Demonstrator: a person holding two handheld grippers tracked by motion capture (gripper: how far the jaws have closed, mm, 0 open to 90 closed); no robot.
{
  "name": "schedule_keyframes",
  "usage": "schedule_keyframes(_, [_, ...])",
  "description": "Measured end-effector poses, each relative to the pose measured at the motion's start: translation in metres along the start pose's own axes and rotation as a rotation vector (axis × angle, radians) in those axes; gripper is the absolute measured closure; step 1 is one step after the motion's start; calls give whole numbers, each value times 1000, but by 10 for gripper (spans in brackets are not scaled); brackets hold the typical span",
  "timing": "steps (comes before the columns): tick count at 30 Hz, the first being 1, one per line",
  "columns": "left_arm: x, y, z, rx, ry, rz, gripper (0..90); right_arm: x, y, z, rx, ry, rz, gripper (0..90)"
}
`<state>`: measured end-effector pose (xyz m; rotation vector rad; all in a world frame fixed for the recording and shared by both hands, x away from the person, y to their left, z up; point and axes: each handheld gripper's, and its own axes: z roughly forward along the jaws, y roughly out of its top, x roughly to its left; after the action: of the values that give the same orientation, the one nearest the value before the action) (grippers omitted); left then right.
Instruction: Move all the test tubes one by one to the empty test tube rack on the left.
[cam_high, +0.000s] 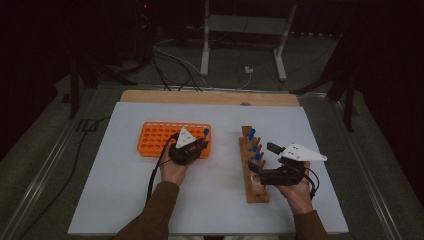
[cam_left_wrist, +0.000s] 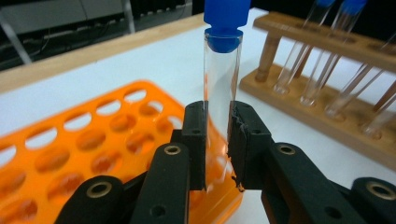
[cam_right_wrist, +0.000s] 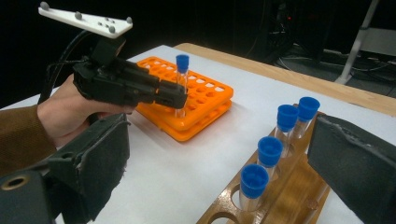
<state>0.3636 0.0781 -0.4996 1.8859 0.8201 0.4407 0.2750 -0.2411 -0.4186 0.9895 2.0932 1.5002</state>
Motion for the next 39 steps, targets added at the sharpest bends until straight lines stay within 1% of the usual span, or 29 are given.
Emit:
schedule_keyframes(2, [0, -2, 0, 4, -1, -7, 781, 0, 0, 0, -1, 1, -1, 56])
schedule_keyframes(4, [0, -2, 0, 9, 2, -5, 781, 0, 0, 0, -1, 1, 0, 58])
schedule_keyframes(11, [-5, -3, 2, 37, 17, 27, 782, 2, 0, 1, -2, 4, -4, 59])
schedule_keyframes(12, [-5, -4, 3, 50, 20, 36, 783, 2, 0, 1, -3, 5, -4, 60])
schedule_keyframes(22, [-7, -6, 1, 41, 29, 39, 782, 1, -2, 2, 5, -1, -12, 60])
schedule_keyframes(26, [-7, -6, 1, 41, 28, 26, 772, 2, -2, 3, 8, -4, -14, 60])
schedule_keyframes(27, [-7, -6, 1, 41, 24, 17, 760, 2, -2, 3, 8, -5, -15, 60])
schedule_keyframes(28, [-7, -6, 1, 40, 20, 8, 716, 2, -2, 3, 10, -6, -15, 60])
schedule_keyframes(29, [-7, -5, 1, 44, 34, 3, 681, 2, -3, 3, 11, -7, -16, 60])
schedule_keyframes(30, [-7, -5, 0, 49, 44, 4, 681, 2, -3, 3, 11, -7, -16, 60])
schedule_keyframes(33, [-7, -4, -1, 57, 38, -16, 655, 2, -3, 4, 15, -10, -17, 60])
schedule_keyframes(34, [-7, -4, -2, 59, 42, -19, 641, 2, -4, 4, 17, -11, -16, 60])
schedule_keyframes(35, [-7, -4, -3, 58, 41, -25, 585, 1, -4, 4, 21, -14, -17, 60])
schedule_keyframes(36, [-6, -3, -4, 56, 31, -38, 585, 1, -4, 4, 21, -14, -17, 60])
schedule_keyframes(37, [-5, -3, -5, 58, 19, -48, 543, 0, -5, 5, 22, -16, -15, 60])
schedule_keyframes(38, [-5, -2, -6, 54, 13, -55, 543, 0, -5, 5, 22, -16, -15, 60])
schedule_keyframes(39, [-4, -2, -9, 50, 5, -62, 518, -1, -6, 5, 25, -20, -14, 60])
